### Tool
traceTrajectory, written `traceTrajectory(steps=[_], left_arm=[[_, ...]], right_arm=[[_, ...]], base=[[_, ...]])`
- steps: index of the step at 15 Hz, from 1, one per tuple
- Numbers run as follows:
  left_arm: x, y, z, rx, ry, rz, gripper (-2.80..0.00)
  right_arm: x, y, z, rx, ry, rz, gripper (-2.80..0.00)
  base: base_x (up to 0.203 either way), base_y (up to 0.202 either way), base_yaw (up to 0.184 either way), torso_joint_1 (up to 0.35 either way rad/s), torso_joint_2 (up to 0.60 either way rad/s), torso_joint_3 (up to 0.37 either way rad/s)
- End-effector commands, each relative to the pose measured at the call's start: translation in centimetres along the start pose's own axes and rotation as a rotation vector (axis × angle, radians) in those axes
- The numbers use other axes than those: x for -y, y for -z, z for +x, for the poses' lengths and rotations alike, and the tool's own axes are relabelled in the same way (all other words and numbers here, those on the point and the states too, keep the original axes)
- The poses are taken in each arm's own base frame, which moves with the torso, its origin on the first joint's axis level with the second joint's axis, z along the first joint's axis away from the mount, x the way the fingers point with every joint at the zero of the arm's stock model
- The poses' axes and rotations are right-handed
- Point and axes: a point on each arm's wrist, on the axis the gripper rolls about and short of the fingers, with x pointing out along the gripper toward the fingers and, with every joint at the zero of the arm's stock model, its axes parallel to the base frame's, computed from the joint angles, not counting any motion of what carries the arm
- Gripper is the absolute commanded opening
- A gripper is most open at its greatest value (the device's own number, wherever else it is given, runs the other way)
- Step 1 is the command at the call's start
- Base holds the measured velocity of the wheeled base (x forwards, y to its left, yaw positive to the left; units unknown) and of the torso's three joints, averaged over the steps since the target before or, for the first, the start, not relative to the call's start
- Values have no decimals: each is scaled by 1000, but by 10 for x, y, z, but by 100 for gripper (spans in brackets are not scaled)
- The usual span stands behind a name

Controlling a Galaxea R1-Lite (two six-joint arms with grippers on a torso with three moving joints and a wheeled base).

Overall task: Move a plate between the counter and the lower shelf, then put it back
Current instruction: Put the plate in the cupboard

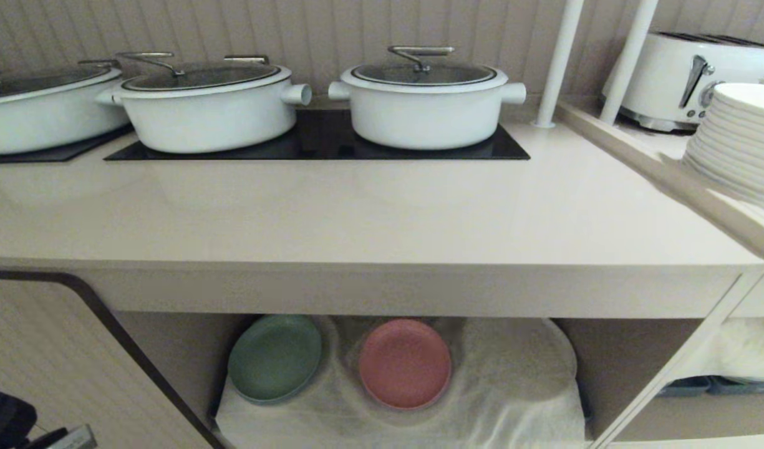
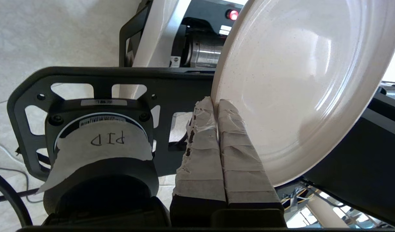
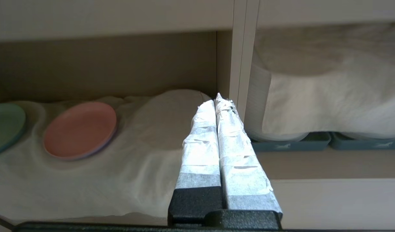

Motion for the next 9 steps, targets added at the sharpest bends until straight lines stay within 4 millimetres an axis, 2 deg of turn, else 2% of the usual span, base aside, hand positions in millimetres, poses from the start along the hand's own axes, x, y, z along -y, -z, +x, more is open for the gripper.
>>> traceTrajectory(steps=[1,9], left_arm=[[-1,3,0,1,2,-2,-280],[-1,4,0,0,2,-2,-280]], right_arm=[[0,0,0,-1,0,0,-280],[0,0,0,-1,0,0,-280]], base=[[0,0,0,-217,503,293],[0,0,0,-192,479,287]])
